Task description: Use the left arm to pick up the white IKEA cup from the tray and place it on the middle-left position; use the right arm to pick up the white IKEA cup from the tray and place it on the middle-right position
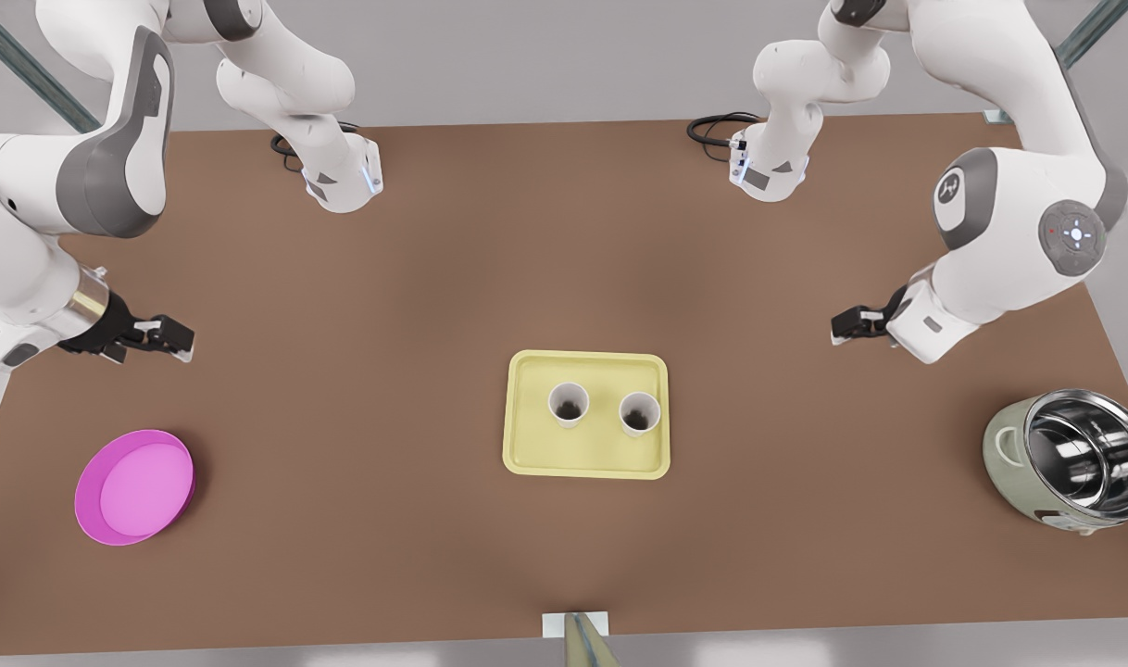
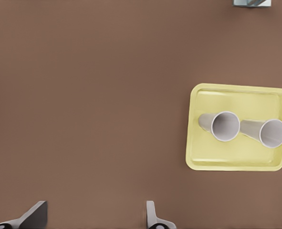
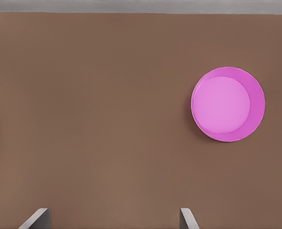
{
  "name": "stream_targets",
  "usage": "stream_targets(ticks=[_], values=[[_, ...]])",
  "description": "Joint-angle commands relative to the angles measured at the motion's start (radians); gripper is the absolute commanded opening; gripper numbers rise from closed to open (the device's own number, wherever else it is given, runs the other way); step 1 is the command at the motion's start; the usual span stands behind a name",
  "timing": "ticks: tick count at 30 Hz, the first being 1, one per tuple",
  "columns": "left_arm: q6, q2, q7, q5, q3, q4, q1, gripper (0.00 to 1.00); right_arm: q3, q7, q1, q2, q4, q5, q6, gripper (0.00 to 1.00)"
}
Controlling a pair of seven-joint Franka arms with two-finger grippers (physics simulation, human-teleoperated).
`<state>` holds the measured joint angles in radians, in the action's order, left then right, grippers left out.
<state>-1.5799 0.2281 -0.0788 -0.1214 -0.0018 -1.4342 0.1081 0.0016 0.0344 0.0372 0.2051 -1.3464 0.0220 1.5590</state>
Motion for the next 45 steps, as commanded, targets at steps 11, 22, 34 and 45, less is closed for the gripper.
stream_targets(ticks=[11, 22, 34, 45], values=[[-0.15, 0.103, -0.101, -0.001, 0.0, 0.006, 0.165, 1.0, 0.049, -0.498, -0.483, 0.321, 0.007, -0.005, 0.288, 1.0], [-0.371, 0.35, -0.409, 0.065, 0.0, 0.072, 0.364, 1.0, 0.097, -0.711, -0.588, 0.566, 0.041, -0.074, 0.716, 1.0], [-0.539, 0.444, -0.395, 0.094, 0.006, 0.021, 0.38, 1.0, 0.135, -0.738, -0.586, 0.629, 0.056, -0.073, 0.736, 1.0], [-0.558, 0.462, -0.394, 0.114, 0.006, -0.049, 0.383, 1.0, 0.136, -0.746, -0.602, 0.663, 0.032, -0.076, 0.731, 0.96]])
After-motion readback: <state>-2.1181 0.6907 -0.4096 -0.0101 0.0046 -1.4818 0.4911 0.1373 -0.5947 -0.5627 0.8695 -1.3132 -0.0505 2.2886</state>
